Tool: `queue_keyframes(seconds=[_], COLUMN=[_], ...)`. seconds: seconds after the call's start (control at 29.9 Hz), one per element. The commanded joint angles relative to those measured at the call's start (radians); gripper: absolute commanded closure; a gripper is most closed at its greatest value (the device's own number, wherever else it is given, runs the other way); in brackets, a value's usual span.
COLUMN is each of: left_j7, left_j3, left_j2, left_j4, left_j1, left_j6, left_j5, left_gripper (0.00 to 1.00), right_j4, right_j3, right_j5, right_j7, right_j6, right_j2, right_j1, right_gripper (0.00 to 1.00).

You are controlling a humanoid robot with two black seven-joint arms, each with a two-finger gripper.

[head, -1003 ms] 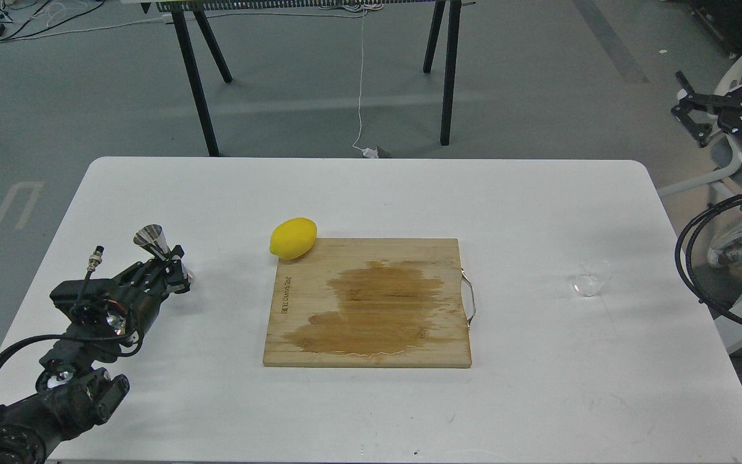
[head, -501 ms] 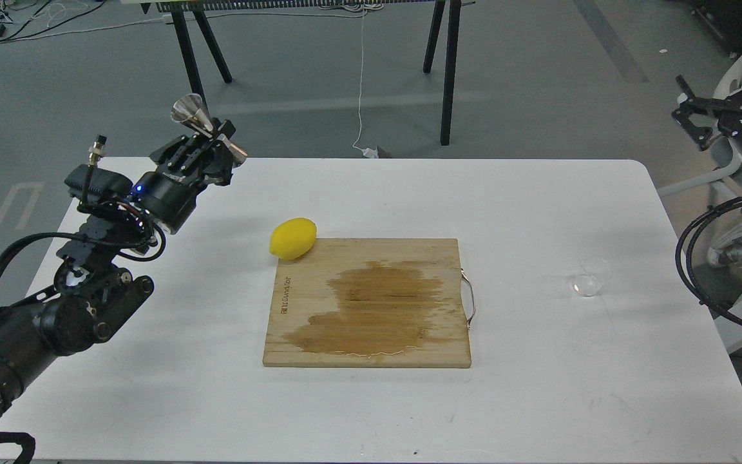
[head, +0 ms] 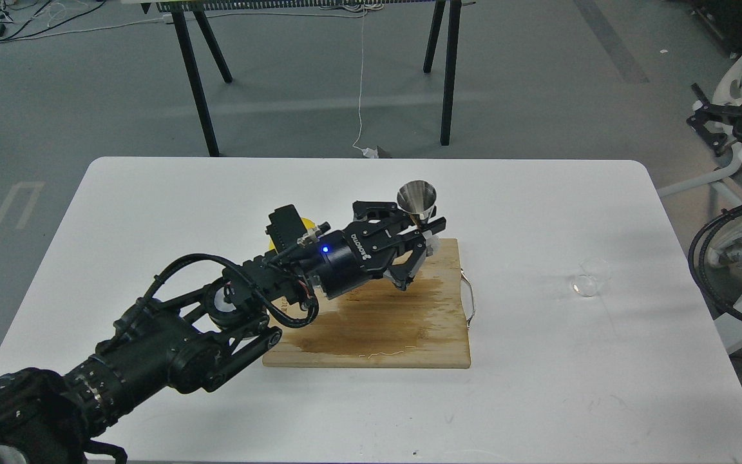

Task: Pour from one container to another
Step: 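Lift the jigger with the left gripper and carry it over the board, then lower the jigger onto the cutting board and open the left gripper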

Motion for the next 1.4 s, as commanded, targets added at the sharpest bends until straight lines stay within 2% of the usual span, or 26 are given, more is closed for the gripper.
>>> queue_keyframes(seconds=[0.0,0.27,0.57,0.8,1.07,1.37], left_j7=[0.000,0.000,0.000,0.000,0.000,0.000], left_j3=[0.033,0.091,0.102,0.103,0.135,0.137], left_j2=[-0.009,-0.009,-0.009,-0.009,-0.009,-0.009], left_j4=[0.073,0.213,0.225,0.238,0.270,0.282], left_j1=[0.005,0.048,0.065,0.085,0.086,0.086], left_j6=[0.000,0.000,0.000,0.000,0.000,0.000], left_j5=[0.004,0.001,-0.002,-0.002,-0.004,-0.004], left_gripper=[0.98,0.98,0.96,0.82,0.81,0.72], right_j4=[0.001,0.009,0.012,0.012,0.014,0.014], right_j3=[0.001,0.001,0.001,0.001,0.003,0.003], right_j5=[0.001,0.001,0.001,0.001,0.001,0.002], right_j7=[0.001,0.001,-0.001,0.001,0.001,0.001], right_j6=[0.000,0.000,0.000,0.000,0.000,0.000], right_j2=[0.000,0.000,-0.006,-0.006,-0.006,-0.006], right_j1=[0.002,0.002,-0.001,0.001,-0.001,-0.001], right_gripper=[0.01,0.01,0.01,0.01,0.01,0.01])
